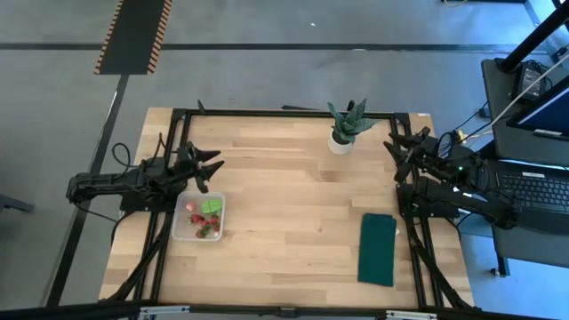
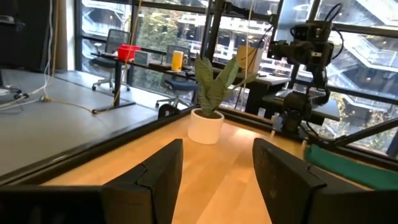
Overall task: Pick and placing Produce into tupperware
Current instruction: Return To Home Position
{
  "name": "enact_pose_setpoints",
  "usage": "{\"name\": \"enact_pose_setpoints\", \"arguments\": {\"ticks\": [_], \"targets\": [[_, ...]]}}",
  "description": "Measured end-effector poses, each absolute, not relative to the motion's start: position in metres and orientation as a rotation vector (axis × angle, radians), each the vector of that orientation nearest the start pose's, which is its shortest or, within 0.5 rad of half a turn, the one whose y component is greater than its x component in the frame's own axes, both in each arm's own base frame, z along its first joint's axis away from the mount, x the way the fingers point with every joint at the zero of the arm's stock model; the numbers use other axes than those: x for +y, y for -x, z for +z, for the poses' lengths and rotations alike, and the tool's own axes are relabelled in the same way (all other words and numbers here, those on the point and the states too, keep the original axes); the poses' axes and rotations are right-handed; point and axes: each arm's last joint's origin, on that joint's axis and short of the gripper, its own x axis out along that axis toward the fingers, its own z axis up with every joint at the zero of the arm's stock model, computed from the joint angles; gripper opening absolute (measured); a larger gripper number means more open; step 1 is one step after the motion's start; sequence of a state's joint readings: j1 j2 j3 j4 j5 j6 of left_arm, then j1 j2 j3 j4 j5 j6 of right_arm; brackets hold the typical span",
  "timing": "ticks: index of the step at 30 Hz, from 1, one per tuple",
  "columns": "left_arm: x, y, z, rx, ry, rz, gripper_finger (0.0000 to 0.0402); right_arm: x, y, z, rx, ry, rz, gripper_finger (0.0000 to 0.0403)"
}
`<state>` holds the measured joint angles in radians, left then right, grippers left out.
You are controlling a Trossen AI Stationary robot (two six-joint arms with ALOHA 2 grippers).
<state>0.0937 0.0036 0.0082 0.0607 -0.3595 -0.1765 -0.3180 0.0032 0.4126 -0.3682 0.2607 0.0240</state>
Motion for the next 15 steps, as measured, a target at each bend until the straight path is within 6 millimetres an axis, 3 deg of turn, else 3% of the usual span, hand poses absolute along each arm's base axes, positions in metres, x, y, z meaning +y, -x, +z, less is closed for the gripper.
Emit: {"name": "enact_pose_setpoints", "arguments": {"ticks": [15], "targets": [[0.0199, -0.0936, 0.1718, -0.069, 0.022, 0.484, 0.0187, -0.0248, -0.0514, 0.2537, -0.037, -0.05, -0.578, 0.0168]]}}
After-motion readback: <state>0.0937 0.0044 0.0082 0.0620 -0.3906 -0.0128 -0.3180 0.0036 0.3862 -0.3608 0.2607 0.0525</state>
